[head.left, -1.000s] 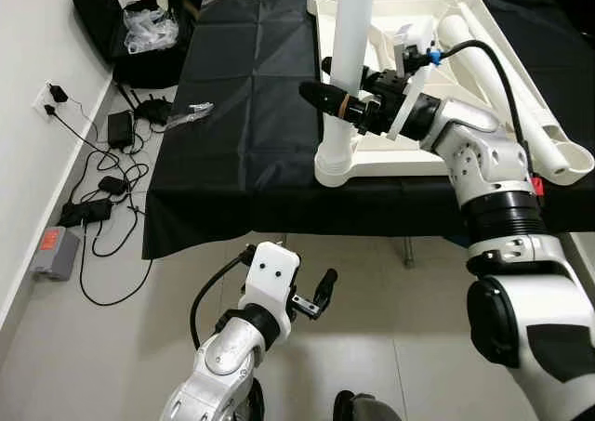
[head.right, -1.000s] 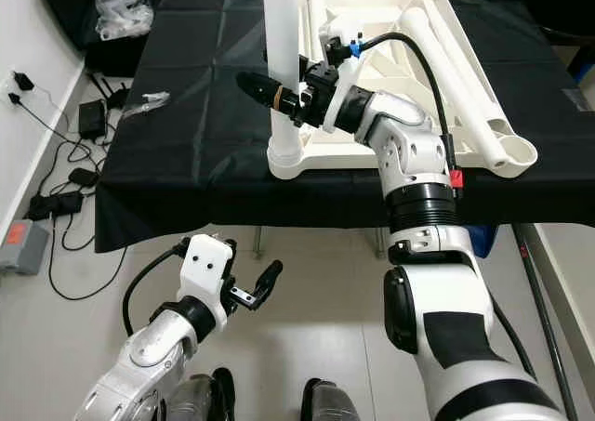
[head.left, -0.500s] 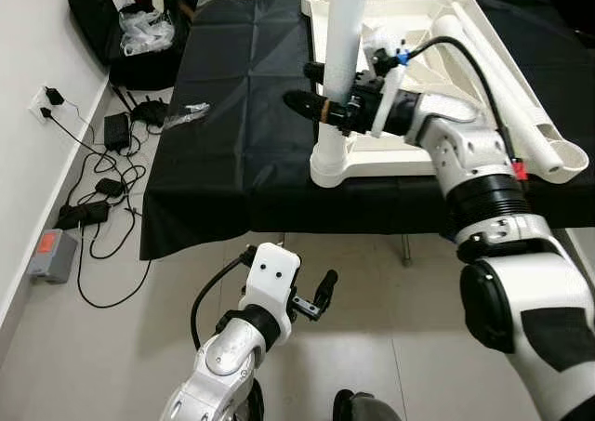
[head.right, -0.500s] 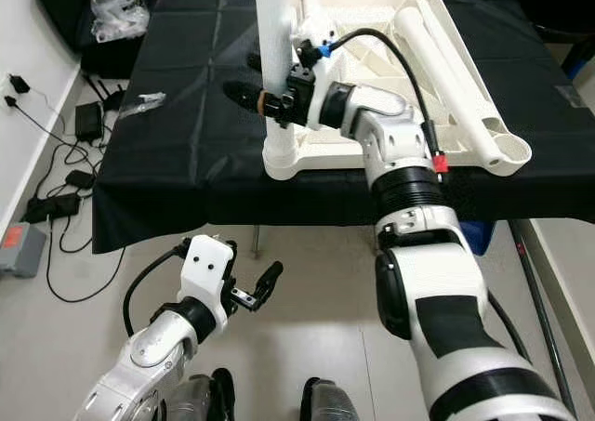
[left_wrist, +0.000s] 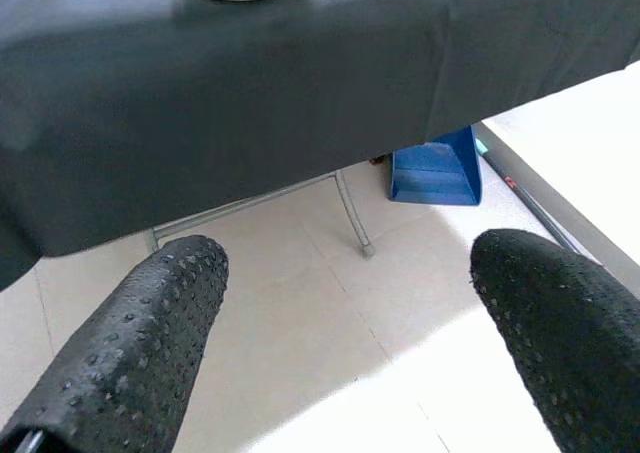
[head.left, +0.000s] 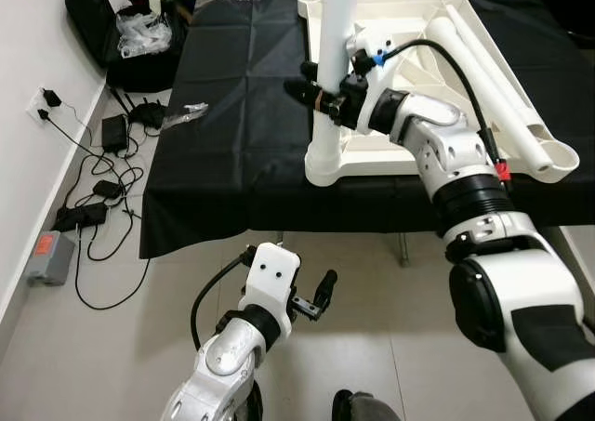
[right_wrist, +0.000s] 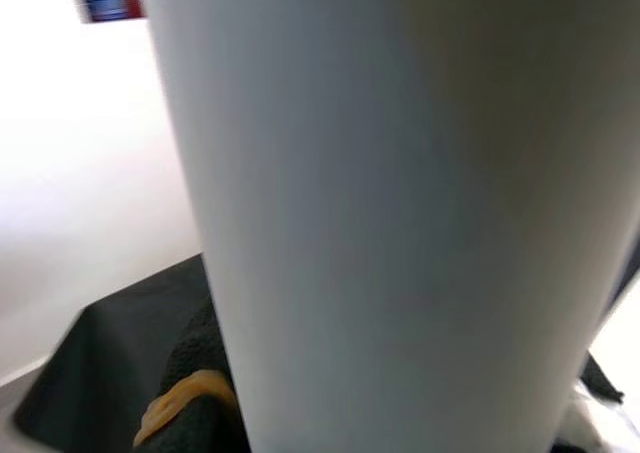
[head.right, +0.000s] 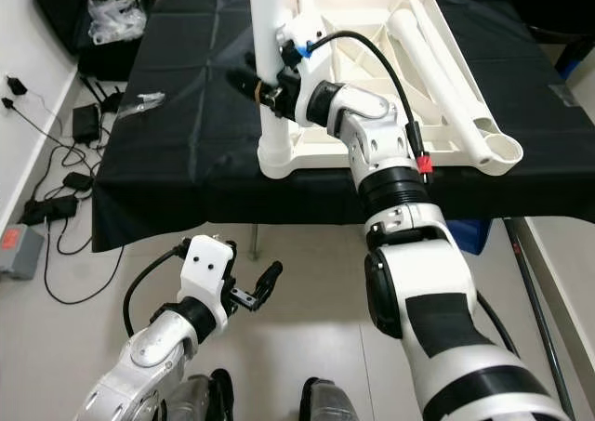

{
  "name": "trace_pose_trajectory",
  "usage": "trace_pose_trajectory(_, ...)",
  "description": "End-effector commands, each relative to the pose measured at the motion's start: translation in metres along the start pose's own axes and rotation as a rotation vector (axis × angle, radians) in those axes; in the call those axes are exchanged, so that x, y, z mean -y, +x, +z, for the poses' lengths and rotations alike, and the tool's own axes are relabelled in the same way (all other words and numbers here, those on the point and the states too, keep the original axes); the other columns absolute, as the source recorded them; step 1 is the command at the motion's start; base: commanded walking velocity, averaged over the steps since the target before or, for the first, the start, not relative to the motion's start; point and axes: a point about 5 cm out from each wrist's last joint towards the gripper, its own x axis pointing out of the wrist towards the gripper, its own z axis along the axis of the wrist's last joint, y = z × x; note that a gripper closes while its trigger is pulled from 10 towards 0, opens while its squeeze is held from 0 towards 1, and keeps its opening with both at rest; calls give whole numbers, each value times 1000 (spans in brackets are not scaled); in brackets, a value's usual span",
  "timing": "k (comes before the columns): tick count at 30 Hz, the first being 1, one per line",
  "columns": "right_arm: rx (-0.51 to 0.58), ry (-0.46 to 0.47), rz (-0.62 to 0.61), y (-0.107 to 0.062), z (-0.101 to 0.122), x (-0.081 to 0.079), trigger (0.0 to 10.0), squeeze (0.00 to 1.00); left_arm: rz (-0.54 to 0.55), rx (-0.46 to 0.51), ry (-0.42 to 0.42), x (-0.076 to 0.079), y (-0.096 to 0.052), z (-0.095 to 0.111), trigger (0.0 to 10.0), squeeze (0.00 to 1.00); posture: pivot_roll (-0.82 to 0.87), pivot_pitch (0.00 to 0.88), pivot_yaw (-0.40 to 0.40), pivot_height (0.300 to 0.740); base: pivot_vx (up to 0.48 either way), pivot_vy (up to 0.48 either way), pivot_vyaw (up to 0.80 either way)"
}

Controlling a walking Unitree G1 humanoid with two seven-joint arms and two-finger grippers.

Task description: Building children table

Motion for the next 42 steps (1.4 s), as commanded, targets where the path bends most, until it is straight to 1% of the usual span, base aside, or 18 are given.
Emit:
trace_pose_trajectory(1, -86, 31, -194, -11, -21, 12, 0, 0, 4, -11, -2, 1, -3, -3, 10000, 0, 158, 235, -40, 740, 0, 0, 0)
trace_pose_trajectory(2, -86, 41, -302, -16, -24, 16, 0, 0, 3, -12, 0, 1, -3, -3, 10000, 0, 158, 233, -36, 740, 0, 0, 0)
trace_pose_trajectory(6, -85, 47, -370, -19, -26, 18, 0, 0, 2, -14, 1, 1, -3, -3, 10000, 0, 158, 232, -36, 740, 0, 0, 0)
trace_pose_trajectory(9, -68, 50, -580, -27, -27, 20, 0, 0, -1, -14, 3, 0, -3, -4, 10000, 0, 153, 232, -32, 740, 0, 0, 0)
trace_pose_trajectory(11, -68, 50, -580, -27, -27, 20, 0, 0, -1, -14, 3, 0, -3, -4, 10000, 0, 153, 232, -32, 740, 0, 0, 0)
trace_pose_trajectory(12, -37, 56, -709, -31, -25, 17, 0, 0, -2, -14, 4, 0, -3, -3, 10000, 0, 152, 232, -34, 740, 0, 0, 0)
trace_pose_trajectory(14, -37, 56, -709, -31, -25, 17, 0, 0, -2, -14, 4, 0, -3, -3, 10000, 0, 152, 232, -34, 740, 0, 0, 0)
trace_pose_trajectory(17, 33, 92, -909, -34, -22, 6, 0, 0, -1, -14, 6, 0, -3, -3, 10000, 0, 159, 237, -38, 740, 0, 0, 0)
trace_pose_trajectory(23, 59, 121, -946, -25, -22, -5, 0, 0, 3, -14, 7, 0, -3, -3, 10000, 0, 162, 240, -39, 740, 0, 0, 0)
trace_pose_trajectory(24, 63, 130, -906, -19, -21, -12, 10000, 0, 4, -15, 5, 0, -3, -3, 10000, 0, 160, 244, -37, 740, 0, 0, 0)
trace_pose_trajectory(26, 63, 130, -906, -19, -21, -12, 10000, 0, 4, -15, 5, 0, -3, -3, 10000, 0, 160, 244, -37, 740, 0, 0, 0)
trace_pose_trajectory(27, 64, 129, -847, -13, -20, -16, 10000, 1000, 4, -15, 4, 0, -4, -3, 10000, 0, 160, 244, -37, 740, 0, 0, 0)
trace_pose_trajectory(34, 77, 122, -712, -5, -16, -21, 10000, 1000, 5, -16, 3, 0, -3, -2, 10000, 0, 157, 247, -36, 740, 0, 0, 0)
trace_pose_trajectory(35, 58, 159, -542, -2, -15, -24, 10000, 0, 7, -15, 2, -1, -3, -2, 10000, 0, 158, 247, -38, 740, 0, 0, 0)
trace_pose_trajectory(36, 58, 159, -542, -2, -15, -24, 10000, 0, 7, -15, 2, -1, -3, -2, 10000, 0, 158, 247, -38, 740, 0, 0, 0)
trace_pose_trajectory(37, 30, 187, -398, -3, -18, -23, 10000, 0, 8, -16, 1, -1, -3, -2, 10000, 0, 156, 248, -38, 740, 0, 0, 0)
trace_pose_trajectory(39, -2, 212, -263, -8, -21, -21, 10000, 0, 8, -16, 1, -1, -3, -2, 10000, 0, 156, 248, -38, 740, 0, 0, 0)
trace_pose_trajectory(42, -22, 229, -193, -12, -23, -21, 10000, 0, 8, -16, 2, -1, -2, -2, 10000, 0, 158, 248, -37, 740, 0, 0, 0)
